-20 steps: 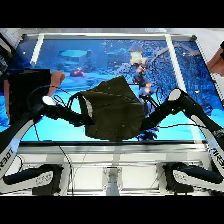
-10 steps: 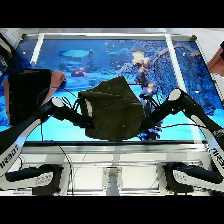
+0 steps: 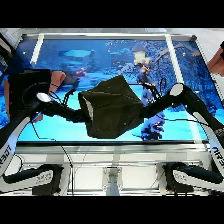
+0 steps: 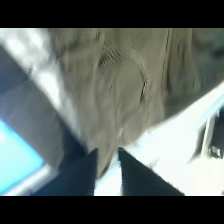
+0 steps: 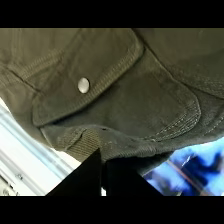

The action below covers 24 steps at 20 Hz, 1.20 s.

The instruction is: Fold the clothes and pants, and hang the long-sleeved shirts on hangers.

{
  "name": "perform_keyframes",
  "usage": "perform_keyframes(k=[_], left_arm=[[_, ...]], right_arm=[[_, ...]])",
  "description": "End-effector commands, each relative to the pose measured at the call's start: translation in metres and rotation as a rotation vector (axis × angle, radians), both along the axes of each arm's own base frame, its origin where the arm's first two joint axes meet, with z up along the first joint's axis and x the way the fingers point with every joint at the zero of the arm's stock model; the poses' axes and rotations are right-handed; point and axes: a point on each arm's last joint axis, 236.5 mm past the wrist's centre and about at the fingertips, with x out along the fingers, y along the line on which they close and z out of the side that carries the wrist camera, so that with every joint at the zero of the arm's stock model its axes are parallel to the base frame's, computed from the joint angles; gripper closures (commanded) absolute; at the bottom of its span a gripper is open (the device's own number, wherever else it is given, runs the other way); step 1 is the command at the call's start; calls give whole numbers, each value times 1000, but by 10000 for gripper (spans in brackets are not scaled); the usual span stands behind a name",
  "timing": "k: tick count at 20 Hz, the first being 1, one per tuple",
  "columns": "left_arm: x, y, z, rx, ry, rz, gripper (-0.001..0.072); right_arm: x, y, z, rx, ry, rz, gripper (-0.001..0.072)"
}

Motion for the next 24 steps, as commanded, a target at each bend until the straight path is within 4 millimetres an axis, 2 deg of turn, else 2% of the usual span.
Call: perform_keyframes(k=[1,3,7,8,9,11,13,14,16,17,18,19,21,23,24], left_arm=[[-23,12,-1,42,77,-62,396],[-26,2,-3,50,61,-96,340],[-33,-20,-17,94,50,-145,334],[-38,-23,-23,109,68,-162,288],[-43,-25,-30,124,99,-173,206],[-50,-30,-41,136,130,-193,203],[-46,-40,-45,122,126,-177,214],[-43,-49,-43,90,109,-166,240],[-38,-71,-32,2,64,-166,405],[-35,-79,-30,-20,35,-165,521],[-29,-82,-31,-21,17,-147,620],[-22,-82,-32,-15,-3,-129,680],[2,-70,-31,-4,-46,-66,682],[50,-47,-16,-17,-112,61,683],[82,-34,0,-48,-157,153,683]], right_arm=[[10,0,8,-3,-31,-9,704],[6,0,9,-2,-17,-3,704],[5,0,9,-1,-10,-2,704],[4,0,9,-1,-9,-2,704],[4,0,9,0,-8,-1,704],[4,0,9,0,-8,-1,704],[4,0,9,0,-9,-1,703],[5,0,9,-1,-9,-2,704],[5,0,9,0,-11,-2,704],[5,0,9,0,-11,-2,704],[5,0,9,0,-10,-2,704],[5,0,9,-2,-11,-2,704],[11,-11,5,-55,-40,4,704],[34,-35,5,-148,-109,-48,704],[49,-41,11,-149,-150,-94,705]])
